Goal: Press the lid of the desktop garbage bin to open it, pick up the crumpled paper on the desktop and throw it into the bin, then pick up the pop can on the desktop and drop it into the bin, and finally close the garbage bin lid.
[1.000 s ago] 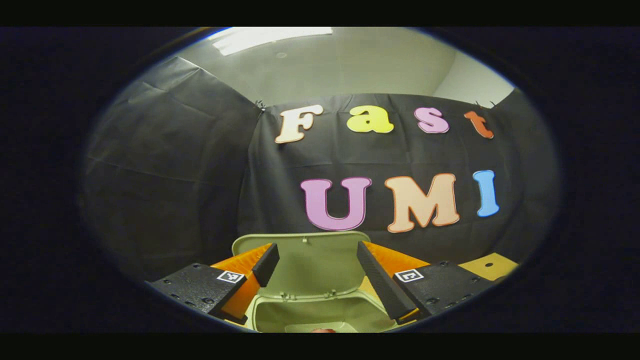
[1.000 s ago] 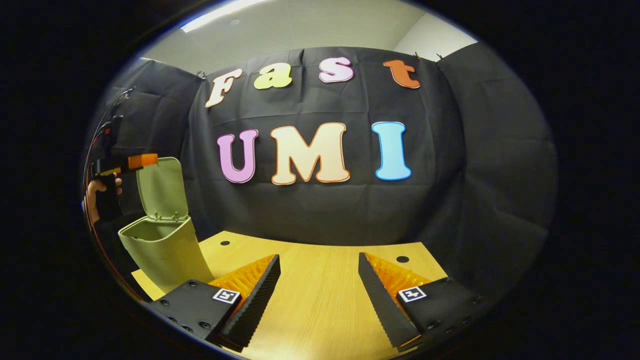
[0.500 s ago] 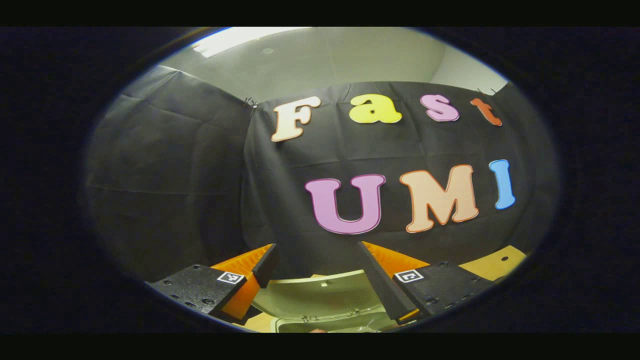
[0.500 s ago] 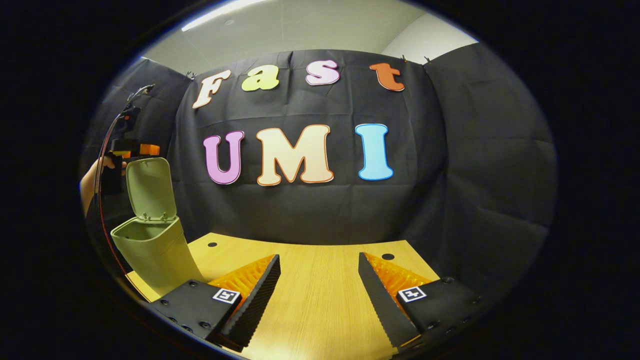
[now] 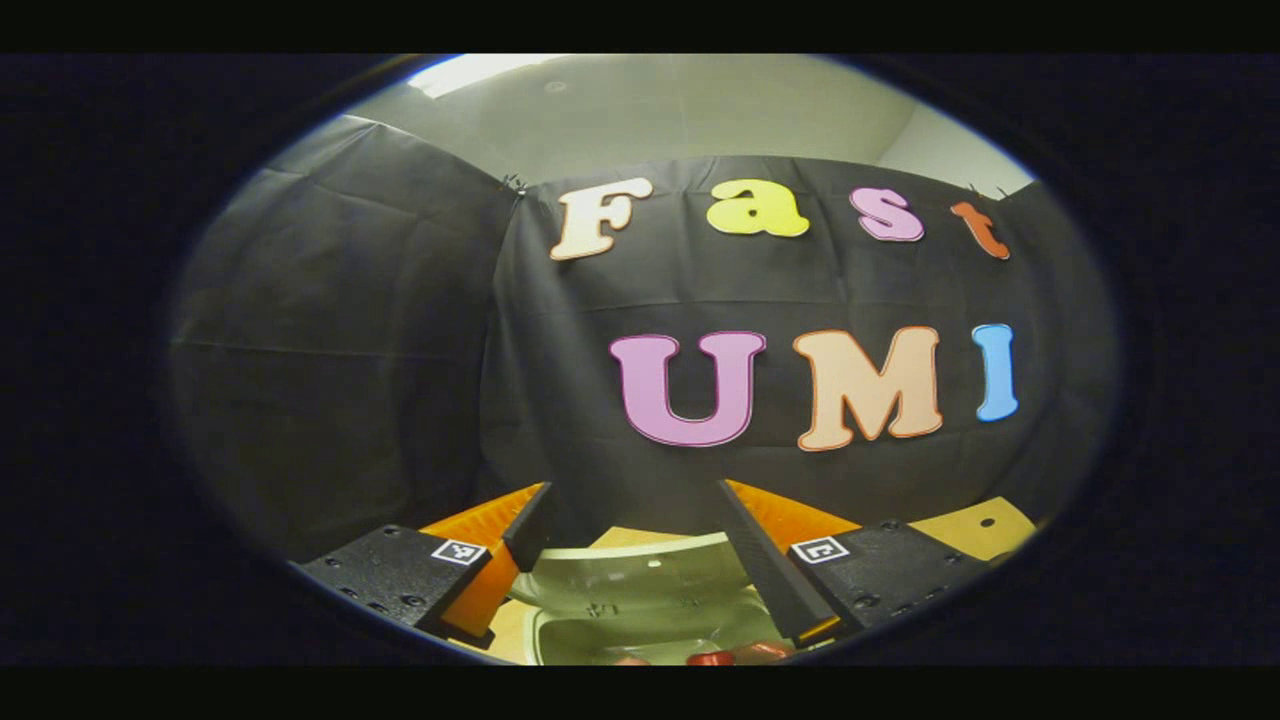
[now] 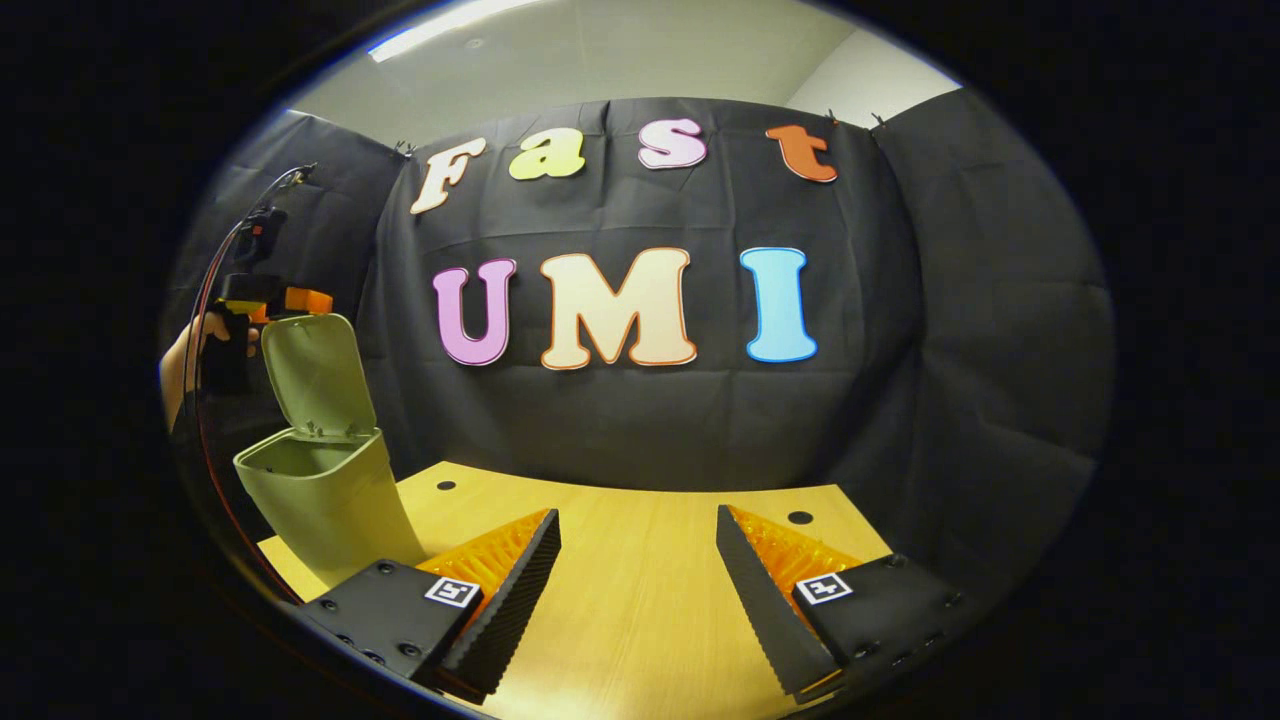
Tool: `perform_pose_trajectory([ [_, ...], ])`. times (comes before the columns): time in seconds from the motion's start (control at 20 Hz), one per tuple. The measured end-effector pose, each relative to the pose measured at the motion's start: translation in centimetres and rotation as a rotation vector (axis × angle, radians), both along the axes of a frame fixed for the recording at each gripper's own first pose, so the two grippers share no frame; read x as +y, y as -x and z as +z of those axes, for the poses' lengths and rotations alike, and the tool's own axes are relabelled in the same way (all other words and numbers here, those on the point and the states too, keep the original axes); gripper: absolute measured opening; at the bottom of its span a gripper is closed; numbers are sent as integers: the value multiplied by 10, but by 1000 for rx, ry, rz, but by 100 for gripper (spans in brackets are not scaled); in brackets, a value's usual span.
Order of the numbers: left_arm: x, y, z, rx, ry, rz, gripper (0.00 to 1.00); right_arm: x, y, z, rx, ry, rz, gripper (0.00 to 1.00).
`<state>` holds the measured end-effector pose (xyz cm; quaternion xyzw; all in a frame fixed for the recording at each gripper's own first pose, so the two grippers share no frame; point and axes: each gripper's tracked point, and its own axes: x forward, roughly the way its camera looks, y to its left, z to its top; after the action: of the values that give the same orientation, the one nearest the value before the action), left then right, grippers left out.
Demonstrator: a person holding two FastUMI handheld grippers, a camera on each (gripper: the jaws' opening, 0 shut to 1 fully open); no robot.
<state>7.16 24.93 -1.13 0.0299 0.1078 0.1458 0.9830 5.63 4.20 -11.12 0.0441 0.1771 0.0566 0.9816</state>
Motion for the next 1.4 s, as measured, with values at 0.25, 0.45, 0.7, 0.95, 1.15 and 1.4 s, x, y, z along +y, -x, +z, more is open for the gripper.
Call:
perform_pose_trajectory([
  [0.25,-19,41,-12,22,39,-3,93,23,-5,0,-6,-3,89,99],
  [0.45,-30,64,-22,40,52,11,93,40,-3,-3,1,-13,147,99],
  [0.7,-47,86,-42,78,89,15,96,48,-2,-7,1,-19,178,100],
  [0.95,-61,109,-78,155,103,13,95,54,-7,-9,10,-27,199,99],
  [1.15,-71,119,-106,222,127,-1,94,53,-11,-14,24,-21,204,100],
  [1.4,-74,129,-131,283,123,0,94,54,-18,-17,29,-34,197,98],
])
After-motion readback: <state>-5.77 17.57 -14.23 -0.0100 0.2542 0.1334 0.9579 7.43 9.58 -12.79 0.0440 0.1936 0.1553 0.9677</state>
